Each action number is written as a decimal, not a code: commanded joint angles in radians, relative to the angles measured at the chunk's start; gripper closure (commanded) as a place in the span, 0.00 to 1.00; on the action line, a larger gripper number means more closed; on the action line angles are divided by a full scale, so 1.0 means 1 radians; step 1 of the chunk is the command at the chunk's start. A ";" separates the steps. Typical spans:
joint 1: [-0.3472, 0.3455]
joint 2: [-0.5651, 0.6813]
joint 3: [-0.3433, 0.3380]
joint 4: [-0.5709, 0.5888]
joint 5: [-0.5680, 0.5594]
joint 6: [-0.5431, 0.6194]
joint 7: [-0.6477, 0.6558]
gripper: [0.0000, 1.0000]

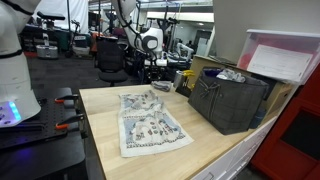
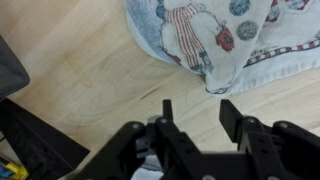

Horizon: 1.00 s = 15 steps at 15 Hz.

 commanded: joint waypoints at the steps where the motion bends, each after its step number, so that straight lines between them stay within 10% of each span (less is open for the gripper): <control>1: -0.009 -0.055 -0.047 -0.033 -0.005 -0.047 0.077 0.15; 9: -0.117 -0.073 -0.228 -0.157 -0.100 -0.038 0.096 0.00; 15: -0.274 -0.066 -0.218 -0.189 -0.061 -0.050 -0.052 0.00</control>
